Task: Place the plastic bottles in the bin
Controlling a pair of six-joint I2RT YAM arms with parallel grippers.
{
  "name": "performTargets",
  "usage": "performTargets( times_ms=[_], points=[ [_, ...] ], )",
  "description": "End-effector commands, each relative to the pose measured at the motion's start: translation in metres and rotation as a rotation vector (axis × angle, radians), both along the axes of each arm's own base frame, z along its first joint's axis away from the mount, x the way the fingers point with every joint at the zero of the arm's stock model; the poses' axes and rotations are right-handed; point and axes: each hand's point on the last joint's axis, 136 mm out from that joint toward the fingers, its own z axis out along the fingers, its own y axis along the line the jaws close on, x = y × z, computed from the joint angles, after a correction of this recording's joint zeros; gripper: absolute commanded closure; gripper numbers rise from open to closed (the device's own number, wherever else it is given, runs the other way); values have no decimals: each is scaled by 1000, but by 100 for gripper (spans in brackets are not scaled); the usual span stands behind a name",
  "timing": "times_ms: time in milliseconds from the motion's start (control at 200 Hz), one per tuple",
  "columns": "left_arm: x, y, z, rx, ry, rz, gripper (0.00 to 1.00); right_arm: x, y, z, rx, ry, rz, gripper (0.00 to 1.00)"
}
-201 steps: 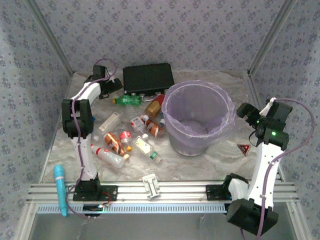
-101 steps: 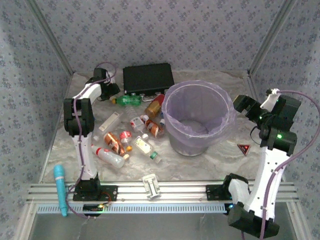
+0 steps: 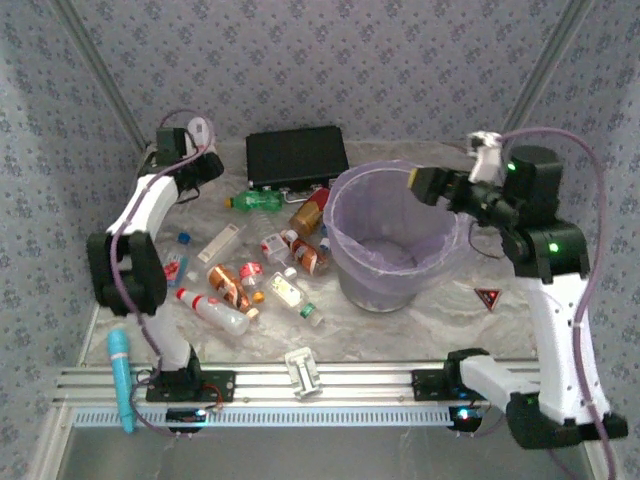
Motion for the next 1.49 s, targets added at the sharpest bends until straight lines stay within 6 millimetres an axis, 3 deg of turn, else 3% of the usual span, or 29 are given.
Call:
performTargets(
  times_ms=[0,175,285,405,530,680,795,924,1009,1099,1164,1289,1394,1489],
  points=[
    [-32,-43,61,-61,-177,-169,47,13,44,20,-23,-54,94,12],
    [-100,-110,99,-139,-298,-387,50,29,136,26,-9,-39,321,11],
    [-140,-139,116,-183,-374,-469,52,42,183,24,12,-12,418,2],
    [-171,-159,132,-205,-455,-536,54,56,219,19,65,37,510,0],
    [-185,-176,138,-228,-490,-595,57,73,245,9,115,96,553,0],
    [-193,-190,142,-232,-511,-632,58,97,257,-14,99,161,520,0],
    [-190,-194,139,-230,-498,-630,58,99,265,-17,136,187,554,0],
    [-186,-194,138,-225,-494,-614,58,100,264,-21,126,193,544,21],
    [-183,-194,137,-221,-488,-607,58,101,262,-22,126,191,538,27],
    [-183,-195,137,-220,-483,-608,56,103,261,-20,127,180,538,39],
    [-183,-193,138,-214,-480,-602,47,105,260,-17,131,164,536,42],
    [-186,-188,140,-195,-468,-588,1,113,253,-2,146,113,522,44],
    [-191,-176,136,-137,-414,-554,0,117,238,21,141,46,499,47],
    [-195,-148,123,-17,-319,-462,0,117,215,41,96,-8,444,48]
  ],
)
